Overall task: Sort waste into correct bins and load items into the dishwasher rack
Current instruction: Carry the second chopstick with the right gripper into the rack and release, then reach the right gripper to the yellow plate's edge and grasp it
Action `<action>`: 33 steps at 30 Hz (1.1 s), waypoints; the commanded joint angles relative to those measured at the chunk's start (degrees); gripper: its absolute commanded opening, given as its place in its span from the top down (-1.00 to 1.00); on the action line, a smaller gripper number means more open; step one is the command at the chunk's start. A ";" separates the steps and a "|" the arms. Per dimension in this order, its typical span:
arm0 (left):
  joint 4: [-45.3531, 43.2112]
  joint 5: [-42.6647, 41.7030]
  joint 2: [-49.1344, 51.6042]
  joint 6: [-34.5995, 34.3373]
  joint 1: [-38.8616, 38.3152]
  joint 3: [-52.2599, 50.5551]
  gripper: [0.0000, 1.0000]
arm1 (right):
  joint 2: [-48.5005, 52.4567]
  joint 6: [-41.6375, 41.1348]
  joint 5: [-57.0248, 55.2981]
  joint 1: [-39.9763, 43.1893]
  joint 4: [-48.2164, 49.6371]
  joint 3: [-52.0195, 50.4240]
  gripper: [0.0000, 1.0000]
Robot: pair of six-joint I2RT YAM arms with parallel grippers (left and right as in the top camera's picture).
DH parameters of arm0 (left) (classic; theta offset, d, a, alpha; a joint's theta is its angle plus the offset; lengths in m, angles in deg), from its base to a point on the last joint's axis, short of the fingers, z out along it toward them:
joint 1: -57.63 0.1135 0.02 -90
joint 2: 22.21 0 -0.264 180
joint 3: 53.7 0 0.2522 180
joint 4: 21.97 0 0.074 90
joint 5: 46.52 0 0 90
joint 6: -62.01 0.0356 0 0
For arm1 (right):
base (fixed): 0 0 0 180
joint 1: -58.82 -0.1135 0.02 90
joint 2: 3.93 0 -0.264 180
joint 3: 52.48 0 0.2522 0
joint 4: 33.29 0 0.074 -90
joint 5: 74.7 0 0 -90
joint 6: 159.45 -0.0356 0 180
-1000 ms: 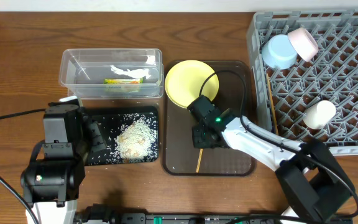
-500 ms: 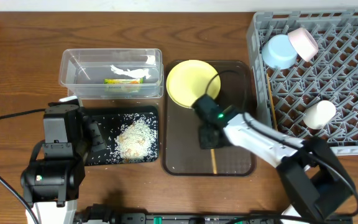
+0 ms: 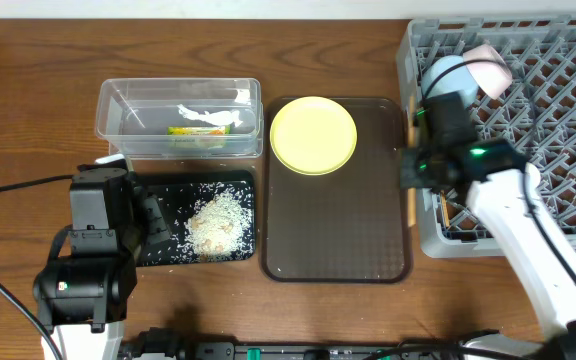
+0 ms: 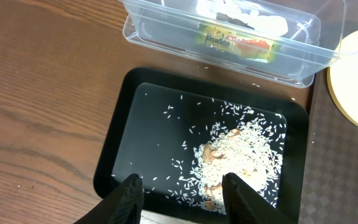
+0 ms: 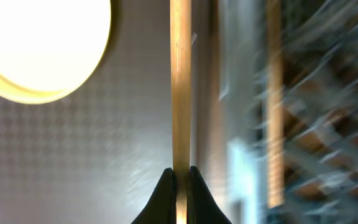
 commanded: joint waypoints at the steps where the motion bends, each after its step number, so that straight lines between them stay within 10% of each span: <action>1: 0.11 0.46 -0.02 -0.57 -0.17 -0.20 0.10 | -1.97 14.99 -0.52 4.15 -0.24 2.56 0.98; 14: 0.09 0.46 -0.02 -0.57 -0.17 -0.20 0.03 | 6.95 16.65 0.74 11.58 -0.92 2.60 0.98; 33: 0.11 0.44 1.68 -0.57 -0.17 -0.20 0.01 | 5.03 11.47 15.06 4.26 10.19 7.19 0.41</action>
